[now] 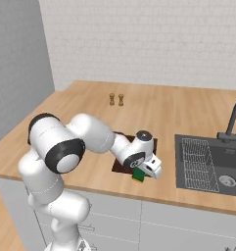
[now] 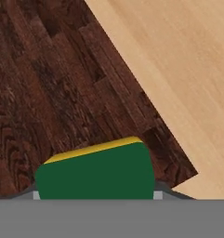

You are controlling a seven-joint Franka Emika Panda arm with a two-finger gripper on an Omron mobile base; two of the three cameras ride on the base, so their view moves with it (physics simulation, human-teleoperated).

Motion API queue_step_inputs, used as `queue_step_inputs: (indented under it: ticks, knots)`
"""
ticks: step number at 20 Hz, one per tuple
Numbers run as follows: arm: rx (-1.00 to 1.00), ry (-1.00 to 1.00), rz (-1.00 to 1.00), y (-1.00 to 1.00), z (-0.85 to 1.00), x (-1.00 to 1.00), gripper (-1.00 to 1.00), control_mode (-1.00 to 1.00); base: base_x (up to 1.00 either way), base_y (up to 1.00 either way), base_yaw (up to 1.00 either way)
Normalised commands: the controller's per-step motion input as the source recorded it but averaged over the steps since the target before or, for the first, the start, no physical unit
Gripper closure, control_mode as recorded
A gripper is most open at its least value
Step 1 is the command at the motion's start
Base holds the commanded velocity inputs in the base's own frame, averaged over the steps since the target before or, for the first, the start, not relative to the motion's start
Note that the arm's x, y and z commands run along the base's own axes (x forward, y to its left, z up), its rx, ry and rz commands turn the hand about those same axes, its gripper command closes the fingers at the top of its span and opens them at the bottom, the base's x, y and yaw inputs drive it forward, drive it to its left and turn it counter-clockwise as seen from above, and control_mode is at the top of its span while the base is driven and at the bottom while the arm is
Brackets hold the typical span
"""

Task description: Pick up the sponge from the counter and clean the cutting board by briefly scrubbing or pressing down on the cutting board. Once finished, release the sponge.

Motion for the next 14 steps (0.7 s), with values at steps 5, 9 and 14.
queue_step_inputs:
  ticks: [5, 9, 14]
  knots:
    - [0.0, -0.06, -0.01, 0.0, 0.61, 0.17, 1.0, -1.0, 0.0, 0.0, 0.0]
    - [0.0, 0.0, -0.05, 0.0, 0.6, 0.08, 1.0, -1.0, 0.0, 0.0, 0.0]
    - [0.0, 0.0, 0.0, 0.11, -0.11, 0.46, 1.0, -1.0, 0.0, 0.0, 0.0]
